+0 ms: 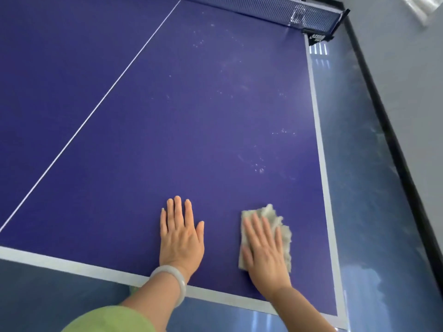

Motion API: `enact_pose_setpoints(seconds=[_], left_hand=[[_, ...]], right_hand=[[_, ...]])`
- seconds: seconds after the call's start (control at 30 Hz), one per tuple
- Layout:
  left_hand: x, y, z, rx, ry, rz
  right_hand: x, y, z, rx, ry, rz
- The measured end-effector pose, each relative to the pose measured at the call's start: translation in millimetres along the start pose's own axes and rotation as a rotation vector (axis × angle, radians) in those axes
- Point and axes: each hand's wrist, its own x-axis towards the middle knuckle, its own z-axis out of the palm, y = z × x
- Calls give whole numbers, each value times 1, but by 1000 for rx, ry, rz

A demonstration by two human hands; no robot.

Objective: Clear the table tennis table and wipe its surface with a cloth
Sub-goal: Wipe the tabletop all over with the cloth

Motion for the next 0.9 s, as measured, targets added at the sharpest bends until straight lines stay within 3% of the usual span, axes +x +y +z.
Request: enact_pose_setpoints(seconds=[0.1,0.17,0.3,0.43,0.5,0.6,0.67,0.8,0.9], left_hand=[[-1,1,2,28,-1,-14],[-2,0,3,31,-1,-19],[-1,-1,7,35,-5,-21],[1,-2,9,41,-6,-32],[1,1,6,44,-10,-40],[-1,2,2,42,-26,-49],[-2,1,1,48,-32,-55],[1,-1,2,27,-32,-53],[1,-1,2,30,-16,-46]], right_hand=[[-35,29,2,-4,-61,-295],[-44,66,-3,-37,-50,-329],[-7,121,-24,-48,-5,-108],[44,111,-31,2,47,14],[50,88,-30,-3,0,-141],[33,76,-21,-57,-77,-521],[30,100,-21,-92,-79,-620],[53,150,-41,-105,-20,-411],[66,157,-51,-132,-50,-395]])
